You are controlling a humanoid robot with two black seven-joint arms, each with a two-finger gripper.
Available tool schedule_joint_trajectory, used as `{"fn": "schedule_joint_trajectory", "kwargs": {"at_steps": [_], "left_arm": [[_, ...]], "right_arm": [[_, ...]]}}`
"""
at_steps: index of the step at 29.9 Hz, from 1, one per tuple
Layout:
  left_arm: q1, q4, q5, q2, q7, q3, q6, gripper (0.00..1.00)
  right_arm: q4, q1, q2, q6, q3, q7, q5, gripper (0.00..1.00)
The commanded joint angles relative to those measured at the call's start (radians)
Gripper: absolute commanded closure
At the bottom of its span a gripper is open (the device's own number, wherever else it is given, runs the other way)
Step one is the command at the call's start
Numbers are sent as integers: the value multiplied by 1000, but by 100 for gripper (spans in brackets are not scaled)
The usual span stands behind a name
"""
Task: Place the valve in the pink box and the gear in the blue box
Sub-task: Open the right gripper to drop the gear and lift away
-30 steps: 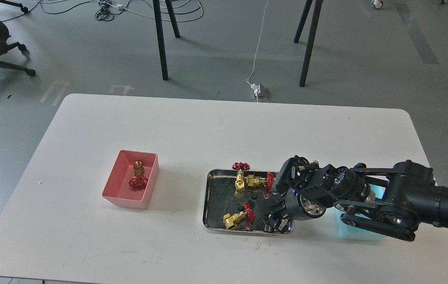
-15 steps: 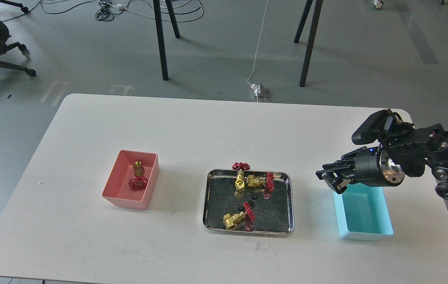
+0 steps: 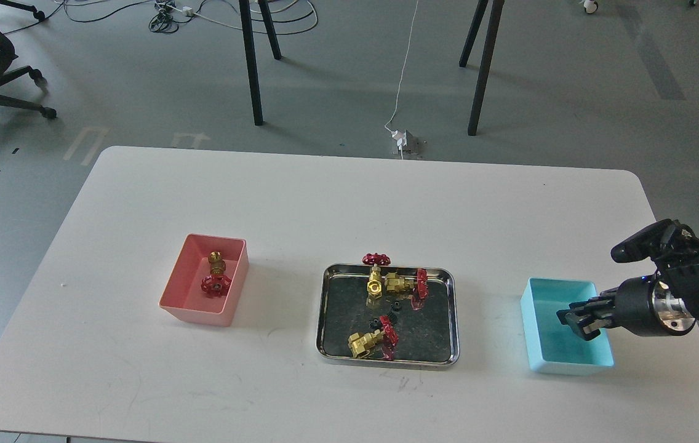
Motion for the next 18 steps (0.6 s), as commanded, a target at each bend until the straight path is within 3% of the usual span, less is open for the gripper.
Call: {"fn": "schedule_joint_trajectory", "kwargs": {"at_steps": [1,5,11,15,18], "left_arm": [[0,0,1,0,1,3,-3,0],[-5,0,4,-2,12,15,-8,0],[-25,0,15,-9,20,29,-20,0],[-95,0,15,-47,38,150,-33,0],[-135,2,6,-83,38,261,-34,0]], "right_arm": [[-2,-12,5,0,4,-7,12,7],[6,-10,-6,0,58,-9,72,6],[15,8,-46,0,249,-21,363,5],[-58,8,-9,0,443,-26,570,5],[-149,11,60,-102,481,-26,736,5]]}}
